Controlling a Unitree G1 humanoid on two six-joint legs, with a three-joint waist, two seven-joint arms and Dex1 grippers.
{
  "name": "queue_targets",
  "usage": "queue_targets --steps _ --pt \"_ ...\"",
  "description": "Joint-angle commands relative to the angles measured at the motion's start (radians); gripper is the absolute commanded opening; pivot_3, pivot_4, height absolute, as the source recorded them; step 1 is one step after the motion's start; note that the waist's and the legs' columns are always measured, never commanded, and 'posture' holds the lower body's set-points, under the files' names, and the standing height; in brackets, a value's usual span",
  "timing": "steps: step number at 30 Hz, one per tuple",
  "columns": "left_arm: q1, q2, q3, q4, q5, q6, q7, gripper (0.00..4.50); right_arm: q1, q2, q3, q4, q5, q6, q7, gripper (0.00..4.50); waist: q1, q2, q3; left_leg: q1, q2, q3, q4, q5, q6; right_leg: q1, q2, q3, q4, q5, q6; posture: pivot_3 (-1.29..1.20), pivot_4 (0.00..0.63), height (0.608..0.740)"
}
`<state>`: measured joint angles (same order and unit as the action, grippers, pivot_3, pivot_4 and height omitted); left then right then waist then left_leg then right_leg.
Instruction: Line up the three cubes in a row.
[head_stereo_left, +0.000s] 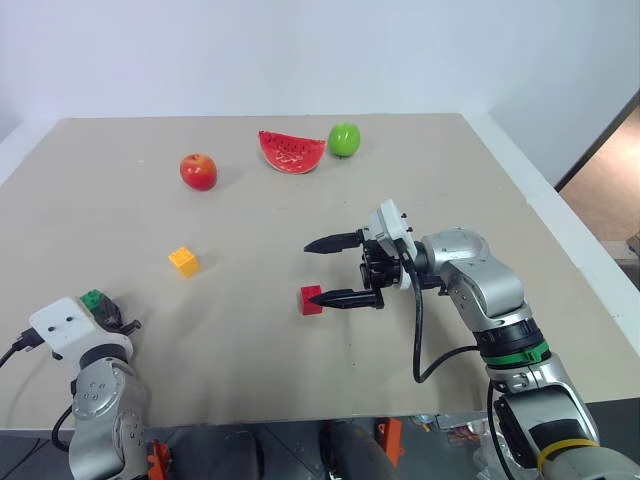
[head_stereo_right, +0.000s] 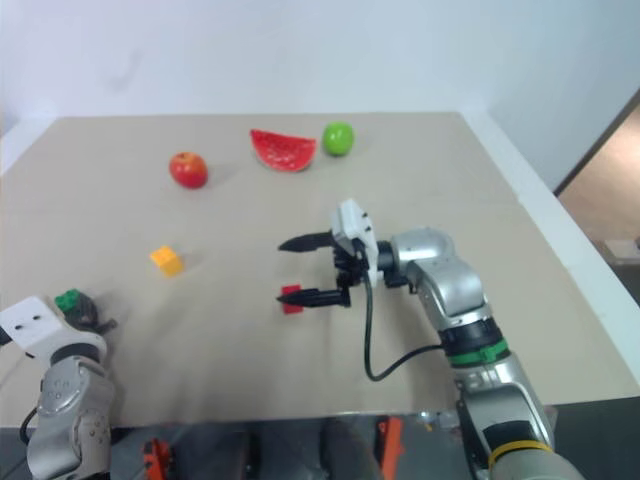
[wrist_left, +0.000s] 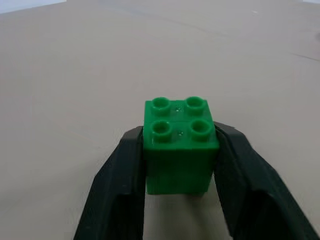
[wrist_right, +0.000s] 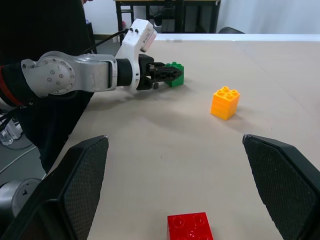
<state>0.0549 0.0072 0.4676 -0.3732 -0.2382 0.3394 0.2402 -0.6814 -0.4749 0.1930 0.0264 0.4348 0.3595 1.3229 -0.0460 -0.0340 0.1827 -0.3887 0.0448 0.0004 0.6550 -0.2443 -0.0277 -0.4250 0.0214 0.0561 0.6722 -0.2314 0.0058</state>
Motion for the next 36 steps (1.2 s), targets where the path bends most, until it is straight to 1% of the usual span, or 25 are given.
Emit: queue_targets --steps 1,3,5,8,10,15,18,21,27,32,36 --pt "0.007 0.008 0.016 -0.015 -0.007 -0.005 0.003 1.30 -0.005 -0.008 -0.012 -0.038 0.007 -0.007 -0.002 4.50 0.000 0.000 0.000 0.000 0.000 0.000 0.000 0.000 0.000 0.000 0.000 0.000 0.000 0.000 0.000 0.00 0.150 0.740" --pt "0.011 0.028 0.012 -0.016 -0.013 0.002 -0.022 1.30 -0.008 -0.007 -0.012 -0.034 0.007 -0.009 -0.001 4.50 0.000 0.000 0.000 0.000 0.000 0.000 0.000 0.000 0.000 0.000 0.000 0.000 0.000 0.000 0.000 0.00 0.150 0.740" --pt "0.029 0.080 -0.020 -0.031 -0.011 0.005 -0.098 1.30 -0.010 -0.007 -0.014 -0.036 0.010 -0.007 -0.002 4.50 0.000 0.000 0.000 0.000 0.000 0.000 0.000 0.000 0.000 0.000 0.000 0.000 0.000 0.000 0.000 0.00 0.150 0.740" --pt "0.059 0.189 -0.105 -0.062 0.002 -0.005 -0.248 1.30 -0.019 -0.004 -0.018 -0.032 0.014 -0.005 -0.004 4.50 0.000 0.000 0.000 0.000 0.001 -0.001 0.000 0.000 0.000 0.000 0.001 -0.001 0.000 0.000 -0.001 0.00 0.150 0.740" --pt "0.085 0.273 -0.182 -0.095 -0.020 -0.020 -0.395 1.30 -0.024 -0.005 -0.022 -0.031 0.015 -0.005 -0.005 4.50 0.000 0.000 0.000 0.000 0.000 -0.001 0.000 0.000 0.000 0.000 0.001 -0.001 0.000 0.000 -0.001 0.00 0.150 0.740" --pt "0.150 0.449 -0.341 -0.138 -0.054 -0.076 -0.710 1.30 -0.022 -0.013 -0.031 -0.030 0.009 -0.013 -0.016 4.50 0.000 0.000 0.000 0.000 0.000 0.001 -0.001 0.000 -0.001 -0.001 -0.001 0.000 -0.002 0.000 -0.001 0.00 0.150 0.740" --pt "0.151 0.522 -0.382 -0.122 -0.072 -0.121 -0.839 1.30 -0.022 -0.015 -0.032 -0.028 0.008 -0.013 -0.025 4.50 -0.001 0.001 0.000 -0.001 0.001 0.001 -0.003 0.000 -0.001 -0.002 0.000 0.000 -0.003 0.000 -0.001 0.00 0.150 0.740" --pt "0.098 0.602 -0.385 -0.035 -0.092 -0.190 -0.993 1.30 -0.006 -0.025 -0.037 -0.044 0.010 -0.012 -0.033 4.50 0.000 0.001 0.000 -0.001 0.002 0.000 -0.003 0.000 -0.001 -0.002 0.001 -0.001 -0.003 -0.001 -0.002 0.00 0.150 0.740" --pt "-0.110 0.691 -0.397 0.198 -0.160 -0.262 -1.266 1.30 0.014 -0.044 -0.041 -0.058 0.010 -0.019 -0.041 4.50 0.001 0.001 0.001 -0.001 0.003 0.000 -0.003 0.000 -0.001 -0.002 0.003 -0.002 -0.003 0.000 -0.003 0.00 0.150 0.740" --pt "-0.256 0.723 -0.434 0.345 -0.187 -0.264 -1.446 1.30 0.021 -0.061 -0.036 -0.066 0.018 -0.004 -0.036 4.50 0.000 0.001 0.001 -0.003 0.003 0.000 -0.003 -0.001 0.000 -0.003 0.002 -0.001 -0.004 0.000 -0.003 0.00 0.150 0.740" --pt "-0.365 0.699 -0.476 0.437 -0.176 -0.259 -1.515 1.30 0.024 -0.069 -0.025 -0.070 0.015 -0.001 -0.029 4.50 0.001 0.001 0.001 -0.005 0.003 0.001 -0.003 -0.002 0.001 -0.004 0.003 -0.001 -0.005 -0.001 -0.002 0.00 0.150 0.740"
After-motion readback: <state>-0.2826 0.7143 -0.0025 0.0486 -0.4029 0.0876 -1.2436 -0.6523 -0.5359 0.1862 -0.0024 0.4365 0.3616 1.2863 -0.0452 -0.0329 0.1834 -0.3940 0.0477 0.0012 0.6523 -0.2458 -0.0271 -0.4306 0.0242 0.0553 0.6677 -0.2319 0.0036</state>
